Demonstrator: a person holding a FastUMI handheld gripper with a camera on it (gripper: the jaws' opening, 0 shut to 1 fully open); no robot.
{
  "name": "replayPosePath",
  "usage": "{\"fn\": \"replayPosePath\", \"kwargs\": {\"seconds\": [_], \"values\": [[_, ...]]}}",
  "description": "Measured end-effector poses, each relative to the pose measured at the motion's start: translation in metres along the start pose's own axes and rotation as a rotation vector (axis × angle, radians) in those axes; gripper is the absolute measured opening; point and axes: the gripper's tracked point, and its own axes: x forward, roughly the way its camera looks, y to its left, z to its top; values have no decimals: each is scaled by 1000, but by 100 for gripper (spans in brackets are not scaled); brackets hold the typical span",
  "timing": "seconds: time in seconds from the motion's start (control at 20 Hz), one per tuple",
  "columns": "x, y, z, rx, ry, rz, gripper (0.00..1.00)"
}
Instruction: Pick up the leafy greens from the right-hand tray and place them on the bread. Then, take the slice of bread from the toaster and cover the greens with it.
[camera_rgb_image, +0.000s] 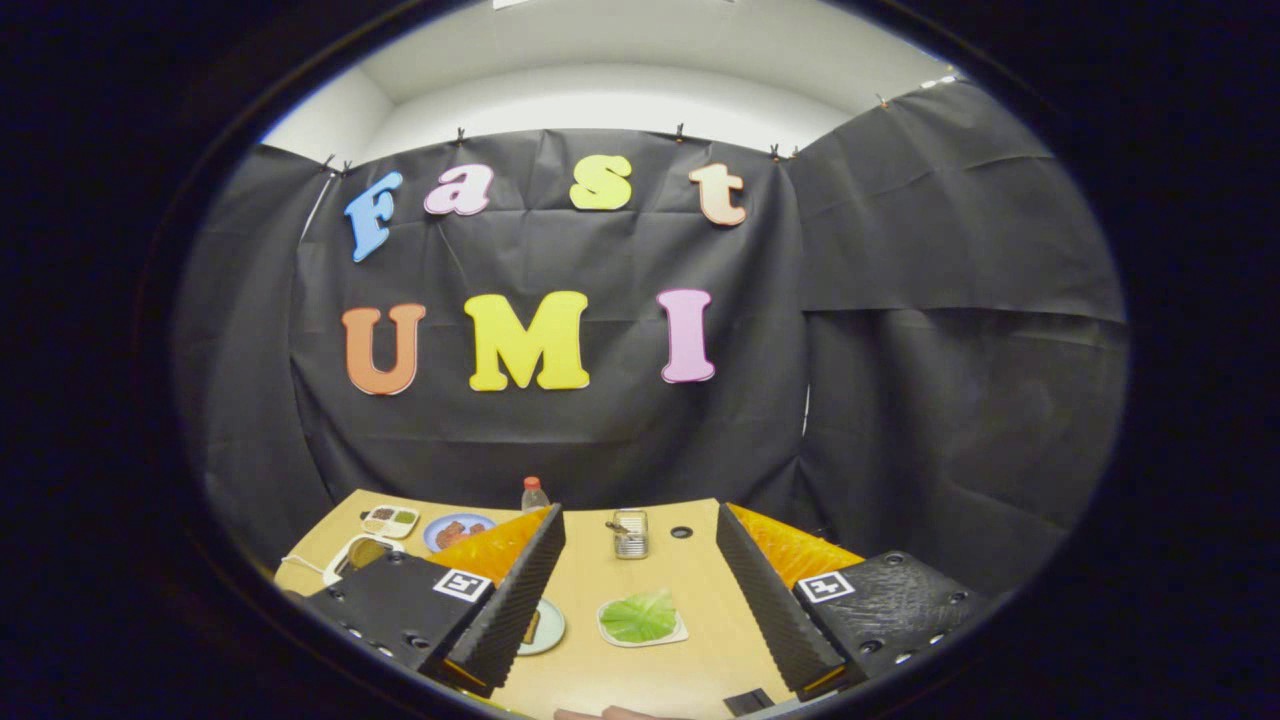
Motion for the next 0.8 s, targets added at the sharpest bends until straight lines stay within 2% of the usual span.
{"fn": "replayPosePath", "kwargs": {"seconds": [0.25, 0.8], "values": [[31, -11, -22, -62, 42, 40, 95], [183, -29, -158, -139, 332, 221, 96]]}}
